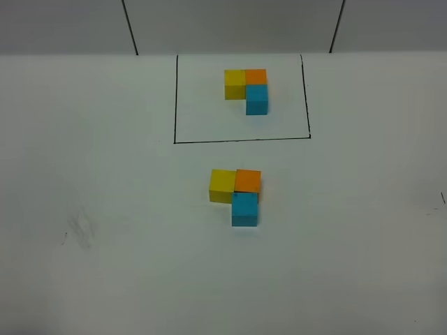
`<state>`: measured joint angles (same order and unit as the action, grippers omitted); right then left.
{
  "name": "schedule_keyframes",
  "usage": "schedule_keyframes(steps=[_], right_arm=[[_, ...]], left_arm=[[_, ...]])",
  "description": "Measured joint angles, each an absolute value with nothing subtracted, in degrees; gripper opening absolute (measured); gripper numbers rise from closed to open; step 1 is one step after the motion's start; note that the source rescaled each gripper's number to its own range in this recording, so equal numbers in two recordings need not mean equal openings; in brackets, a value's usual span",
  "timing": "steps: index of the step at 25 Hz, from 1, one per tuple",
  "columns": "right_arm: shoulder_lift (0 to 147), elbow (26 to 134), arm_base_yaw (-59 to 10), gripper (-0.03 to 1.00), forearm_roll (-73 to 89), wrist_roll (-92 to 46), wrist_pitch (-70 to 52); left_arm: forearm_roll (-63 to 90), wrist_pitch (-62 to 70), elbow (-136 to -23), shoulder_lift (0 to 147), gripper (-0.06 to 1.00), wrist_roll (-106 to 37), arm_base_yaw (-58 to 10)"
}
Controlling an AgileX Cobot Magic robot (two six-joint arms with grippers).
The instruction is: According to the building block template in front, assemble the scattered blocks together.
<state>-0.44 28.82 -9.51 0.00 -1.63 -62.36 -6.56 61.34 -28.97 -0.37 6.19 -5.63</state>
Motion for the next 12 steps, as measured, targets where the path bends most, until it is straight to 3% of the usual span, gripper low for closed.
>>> schedule_keyframes(steps=[5,12], right_arm=[[-0.44,28.82,-9.51,0.93,0.0,-1.58,-61.84],[-0.44,28.82,-5.0,0.66,0.0,-1.58,-61.67]], left_arm=[[-6.56,61.34,-28.97,-0.37,0.69,6.19,-5.63],[-6.56,61.34,-28.97,-0.37,0.69,6.19,-5.63]])
